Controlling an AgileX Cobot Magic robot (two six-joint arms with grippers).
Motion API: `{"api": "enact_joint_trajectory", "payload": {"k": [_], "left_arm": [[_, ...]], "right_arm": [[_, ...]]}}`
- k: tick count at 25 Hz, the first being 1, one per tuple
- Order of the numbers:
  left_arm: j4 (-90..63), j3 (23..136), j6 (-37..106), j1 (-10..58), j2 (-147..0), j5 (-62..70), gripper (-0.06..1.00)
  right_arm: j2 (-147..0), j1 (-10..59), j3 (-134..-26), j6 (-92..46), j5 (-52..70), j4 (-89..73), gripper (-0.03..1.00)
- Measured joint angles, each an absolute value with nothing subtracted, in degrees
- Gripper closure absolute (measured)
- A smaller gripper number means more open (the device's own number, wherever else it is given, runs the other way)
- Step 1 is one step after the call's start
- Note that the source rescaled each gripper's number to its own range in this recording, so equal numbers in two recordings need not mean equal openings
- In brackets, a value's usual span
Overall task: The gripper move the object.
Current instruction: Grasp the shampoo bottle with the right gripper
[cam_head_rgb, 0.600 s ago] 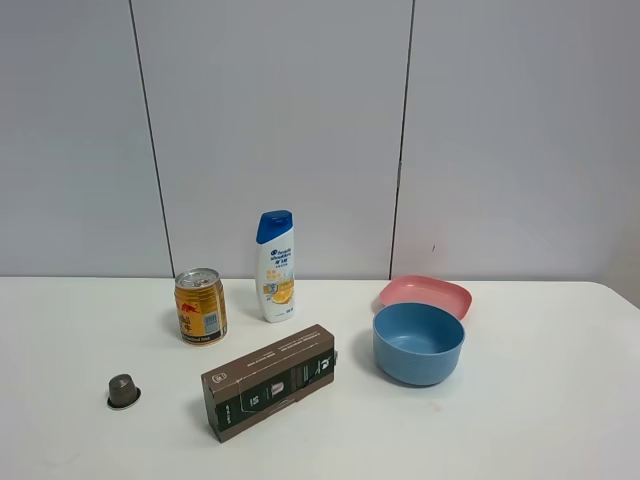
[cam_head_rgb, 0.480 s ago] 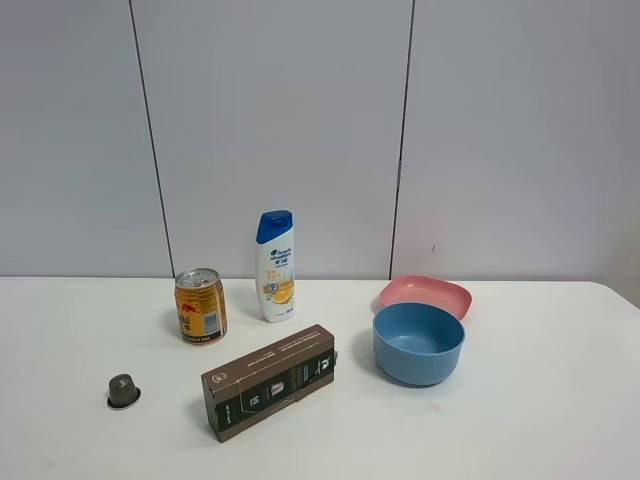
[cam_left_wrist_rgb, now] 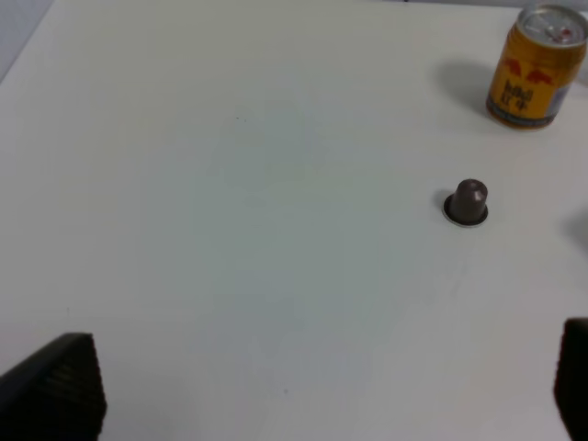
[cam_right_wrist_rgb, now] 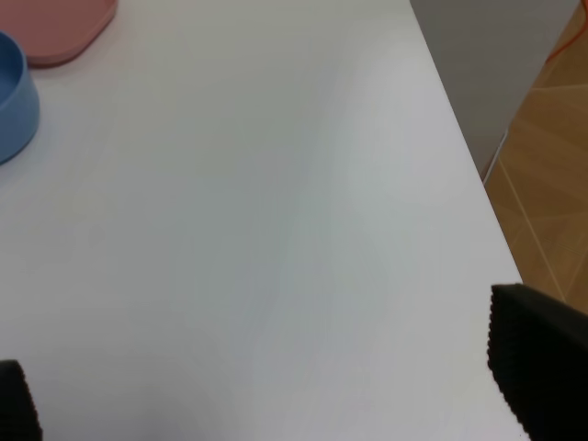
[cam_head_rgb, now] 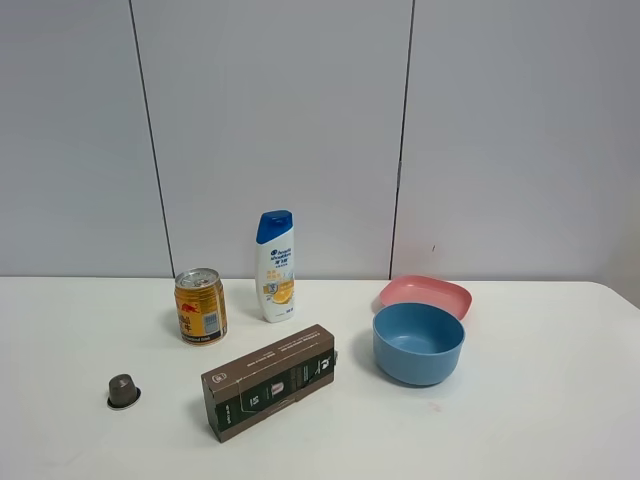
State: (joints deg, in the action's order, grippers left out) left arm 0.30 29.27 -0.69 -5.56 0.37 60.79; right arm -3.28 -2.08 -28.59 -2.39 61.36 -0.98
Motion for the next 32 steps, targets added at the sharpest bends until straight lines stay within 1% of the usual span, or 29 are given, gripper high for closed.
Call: {"api": "enact_joint_trajectory", "payload": {"k": [21, 26, 32], "left_arm": [[0.3, 29.27, -0.69, -5.56, 0.37, 60.79, -0.06], [0.3, 29.27, -0.69, -5.56, 0.37, 60.79, -0.06], [0.3, 29.27, -0.69, -5.56, 0.37, 60.79, -0.06]], "right_arm": [[-3.28, -2.08, -29.11, -2.6, 61.48, -1.35, -0.03], [-5.59, -2.08, -36.51, -3.31, 63.39, -1.4, -0.03], [-14.97, -2.08, -47.05, -8.04, 65.72, -4.83, -0.03]]}}
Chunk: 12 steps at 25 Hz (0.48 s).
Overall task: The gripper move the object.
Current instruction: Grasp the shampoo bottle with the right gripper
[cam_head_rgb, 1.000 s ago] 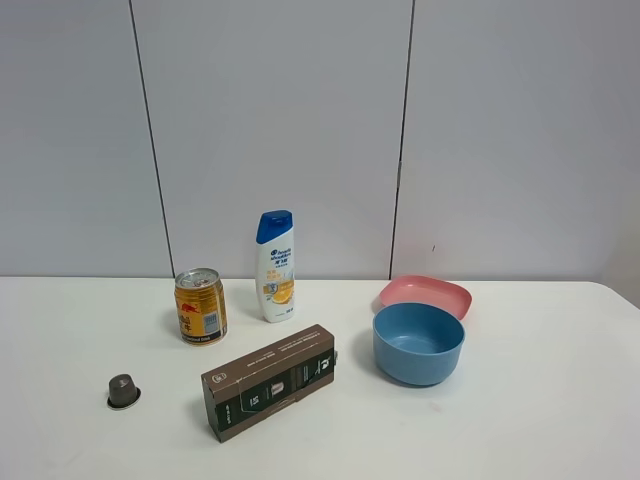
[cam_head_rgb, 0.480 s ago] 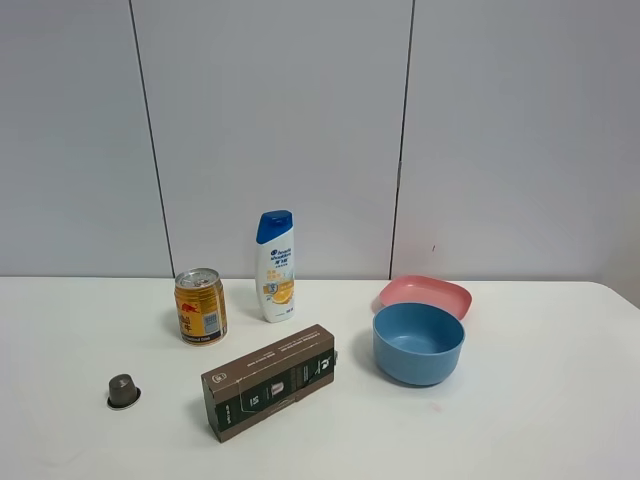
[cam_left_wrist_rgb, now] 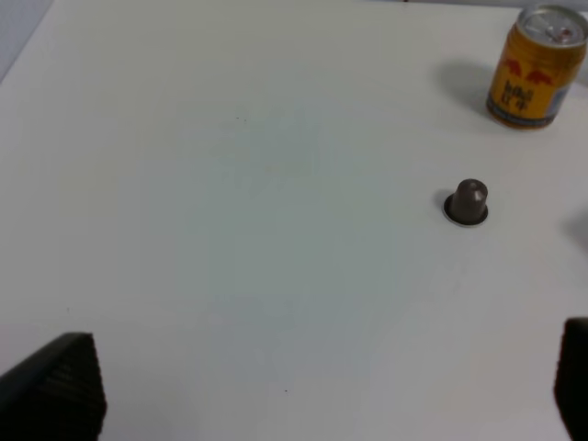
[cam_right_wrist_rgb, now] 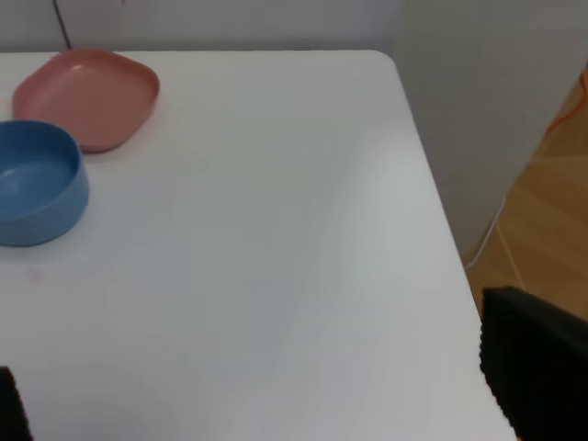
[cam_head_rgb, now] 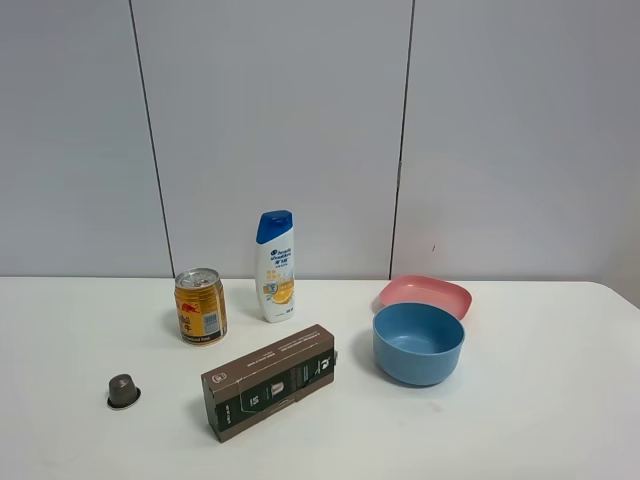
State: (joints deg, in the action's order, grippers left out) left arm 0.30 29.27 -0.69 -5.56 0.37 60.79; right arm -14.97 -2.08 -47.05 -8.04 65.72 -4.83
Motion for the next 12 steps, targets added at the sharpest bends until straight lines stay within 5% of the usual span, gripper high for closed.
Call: {"api": "enact_joint_trajectory", "payload": {"k": [12], "left_arm": [[0.3, 29.27, -0.69, -5.56, 0.37, 60.79, -0.06]], "right_arm": [[-38.78, -2.08, -50.98, -27.29, 59.26, -27.08, -0.03]]}}
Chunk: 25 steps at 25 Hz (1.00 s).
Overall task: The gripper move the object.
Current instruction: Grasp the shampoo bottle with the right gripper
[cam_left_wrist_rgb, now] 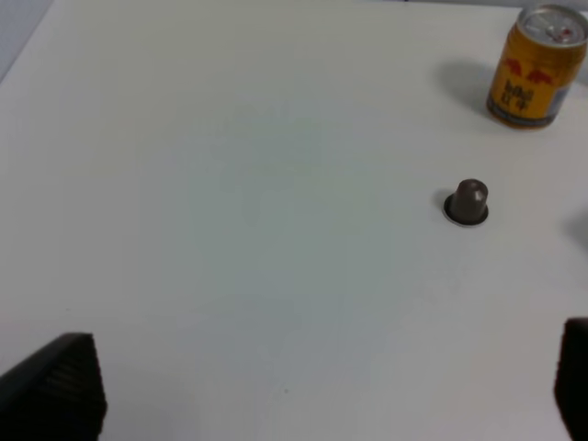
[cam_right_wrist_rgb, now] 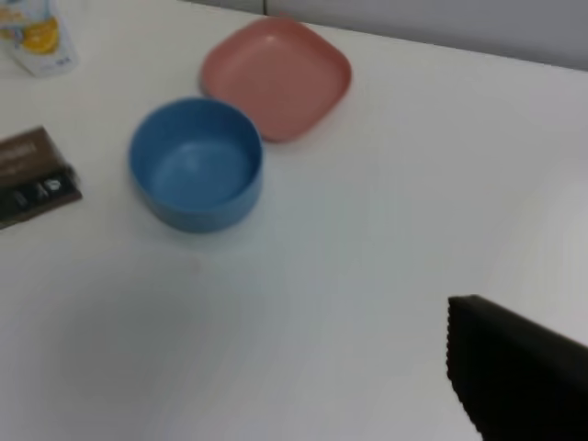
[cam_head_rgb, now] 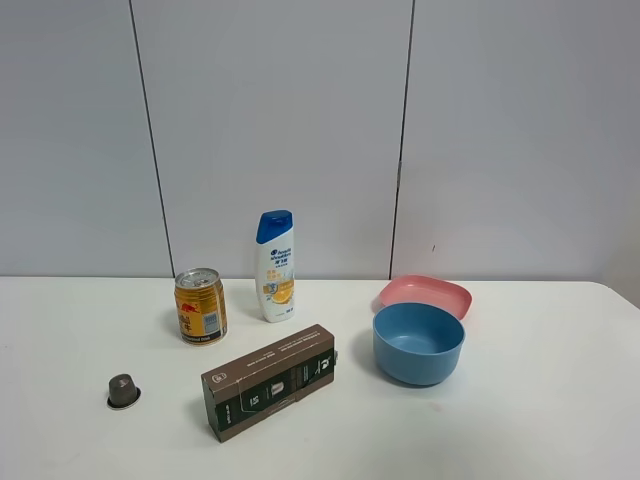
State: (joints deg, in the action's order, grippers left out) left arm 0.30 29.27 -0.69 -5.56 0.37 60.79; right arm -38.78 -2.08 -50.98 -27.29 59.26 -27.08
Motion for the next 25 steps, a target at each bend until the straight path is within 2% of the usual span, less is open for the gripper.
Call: {"api": "enact_joint_trajectory", "payload": {"k": [16, 19, 25], "left_arm": [[0.3, 29.27, -0.69, -5.56, 0.37, 60.79, -0.06], [0.3, 29.27, -0.69, -5.56, 0.37, 60.79, -0.06], [0.3, 29.27, -0.69, -5.56, 0.37, 60.79, -0.06]], "right_arm": [[-60.22, -1.55, -50.98, -58.71, 40.2, -50.11, -0.03], [-63.46, 2.27, -50.98, -63.39, 34.71, -51.31, -0.03], [-70.27, 14.47, -50.98, -66.19, 21.75, -51.49, -0.03]]}}
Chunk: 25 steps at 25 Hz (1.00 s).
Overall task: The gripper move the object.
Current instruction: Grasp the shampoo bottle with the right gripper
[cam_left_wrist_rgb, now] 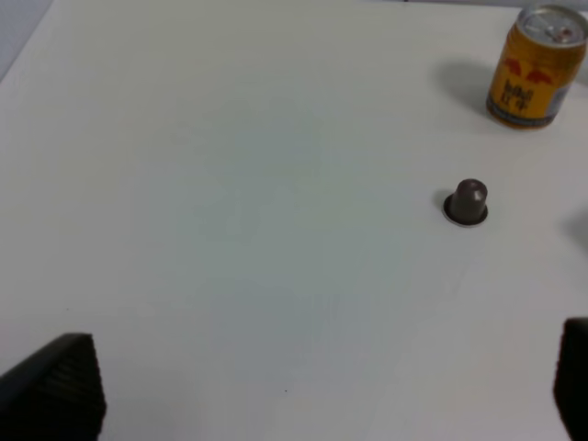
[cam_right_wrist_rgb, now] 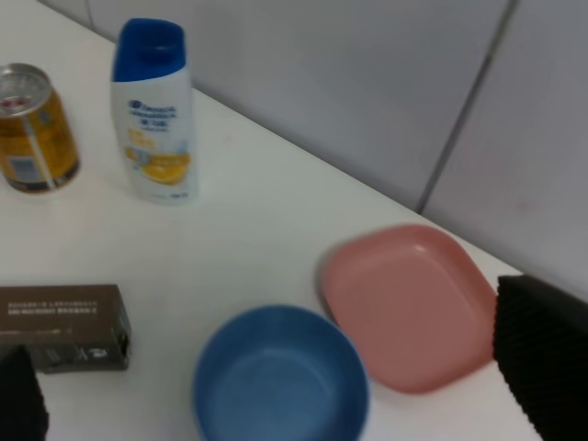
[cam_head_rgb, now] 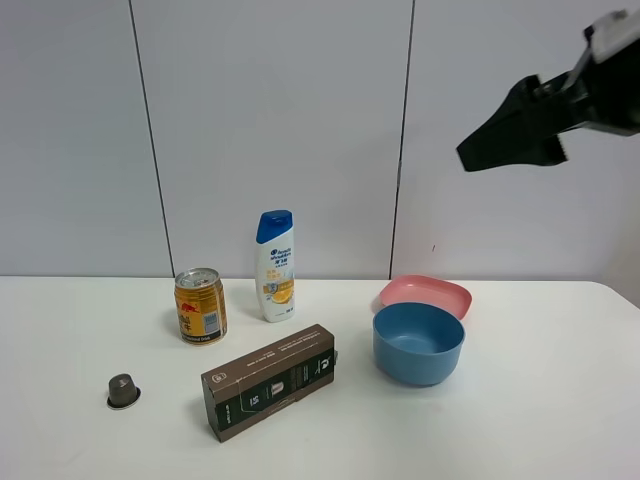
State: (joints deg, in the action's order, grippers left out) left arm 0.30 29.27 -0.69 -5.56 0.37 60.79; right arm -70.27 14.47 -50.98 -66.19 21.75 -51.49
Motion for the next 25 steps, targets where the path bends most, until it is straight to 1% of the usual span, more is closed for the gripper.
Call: {"api": "enact_joint_trajectory", "payload": {"k": [6, 12, 18, 25], "left_arm": [[0.3, 29.27, -0.69, -5.56, 0.37, 60.79, -0.06], [0.3, 29.27, -0.69, -5.56, 0.37, 60.79, -0.06], [0.3, 29.27, -0.69, -5.56, 0.37, 60.79, -0.06], [0.3, 29.27, -0.69, -5.56, 0.37, 60.79, -0.06]], "right_arm": [[-76.77, 24.32, -50.98, -66.5, 12.08, -51.73, -0.03], [-82.5, 30.17, -50.98, -67.21, 6.06, -51.85, -0.03], [-87.85, 30.66, -50.98, -67.21, 3.55, -52.9, -0.03], [-94.94, 30.66, -50.98, -67.21, -3.0, -52.9, -0.03]]}}
